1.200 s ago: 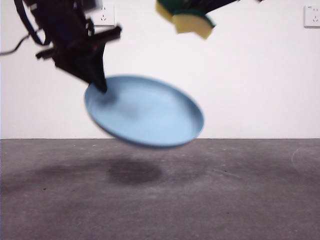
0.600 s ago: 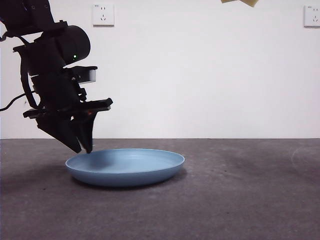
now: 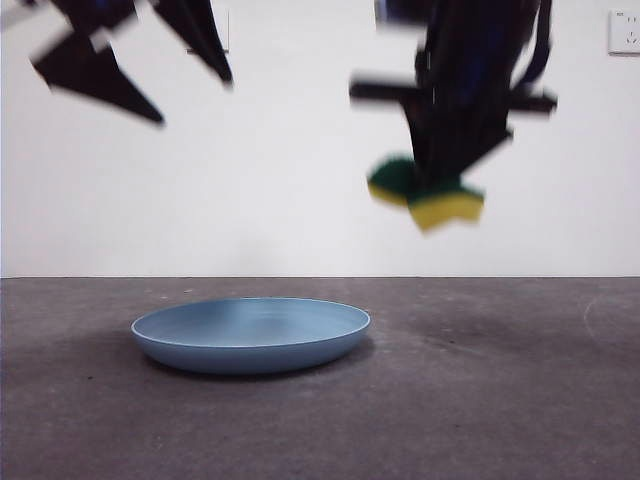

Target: Pick up the plate,pick up the cloth,clean the plate with the cloth

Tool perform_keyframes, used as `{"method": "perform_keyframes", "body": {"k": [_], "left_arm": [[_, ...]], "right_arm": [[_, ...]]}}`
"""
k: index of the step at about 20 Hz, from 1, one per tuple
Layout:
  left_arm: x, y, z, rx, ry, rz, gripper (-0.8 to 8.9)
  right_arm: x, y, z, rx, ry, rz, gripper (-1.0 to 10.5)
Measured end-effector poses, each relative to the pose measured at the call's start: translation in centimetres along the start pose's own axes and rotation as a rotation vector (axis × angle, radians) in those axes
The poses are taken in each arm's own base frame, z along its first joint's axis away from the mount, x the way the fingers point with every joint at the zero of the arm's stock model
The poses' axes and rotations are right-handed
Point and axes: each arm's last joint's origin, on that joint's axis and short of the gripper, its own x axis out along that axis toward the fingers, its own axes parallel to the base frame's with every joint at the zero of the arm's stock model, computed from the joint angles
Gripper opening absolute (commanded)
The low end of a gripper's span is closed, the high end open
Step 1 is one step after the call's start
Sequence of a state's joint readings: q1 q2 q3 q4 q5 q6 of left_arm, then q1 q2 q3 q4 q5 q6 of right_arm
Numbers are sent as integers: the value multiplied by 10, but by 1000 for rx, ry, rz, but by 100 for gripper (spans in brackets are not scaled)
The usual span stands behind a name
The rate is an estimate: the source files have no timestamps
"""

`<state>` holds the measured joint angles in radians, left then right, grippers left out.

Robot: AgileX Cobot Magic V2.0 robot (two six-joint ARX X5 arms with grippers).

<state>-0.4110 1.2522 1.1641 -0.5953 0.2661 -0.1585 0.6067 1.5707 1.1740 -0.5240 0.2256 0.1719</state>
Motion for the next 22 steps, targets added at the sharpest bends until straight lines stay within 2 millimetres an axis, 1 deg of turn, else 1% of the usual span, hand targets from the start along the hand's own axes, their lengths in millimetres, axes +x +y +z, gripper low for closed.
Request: {"method": "perform_keyframes", "body": {"k": [2,4,6,8,9,11,12,13,17,19,21,22], "left_arm": [[-34,-12,-4,22,-48,-18,438],[-61,-19,-10,38,-96,-30,438],[-80,-23,-16,46,-123,-35,438],[-90,-25,-20,48,-132,-35,438],[-91,-25,-21,47,-128,-35,438],[-90,-24,-23,40,-104,-30,438],[-89,-24,-24,37,-93,-28,438],[-89,-24,-24,37,-91,-28,438],[-89,-24,-24,47,-91,-28,438],[-89,-24,-24,56,-91,-27,438],[-89,-24,-24,71,-93,-18,438],[-89,-23,-24,74,-95,-3,437]], "right_arm": [[31,-9,-3,33,65,37,4],[56,-19,-7,70,119,78,4],[75,-26,-13,97,169,75,6],[85,-32,-18,110,208,60,11],[87,-34,-20,117,228,65,39],[87,-36,-22,126,248,97,312],[87,-36,-23,127,259,101,508],[87,-36,-23,128,266,98,588],[86,-37,-24,127,271,92,598],[82,-37,-22,128,259,93,598],[67,-39,-16,134,227,97,595],[56,-40,-13,136,206,99,594]]}}
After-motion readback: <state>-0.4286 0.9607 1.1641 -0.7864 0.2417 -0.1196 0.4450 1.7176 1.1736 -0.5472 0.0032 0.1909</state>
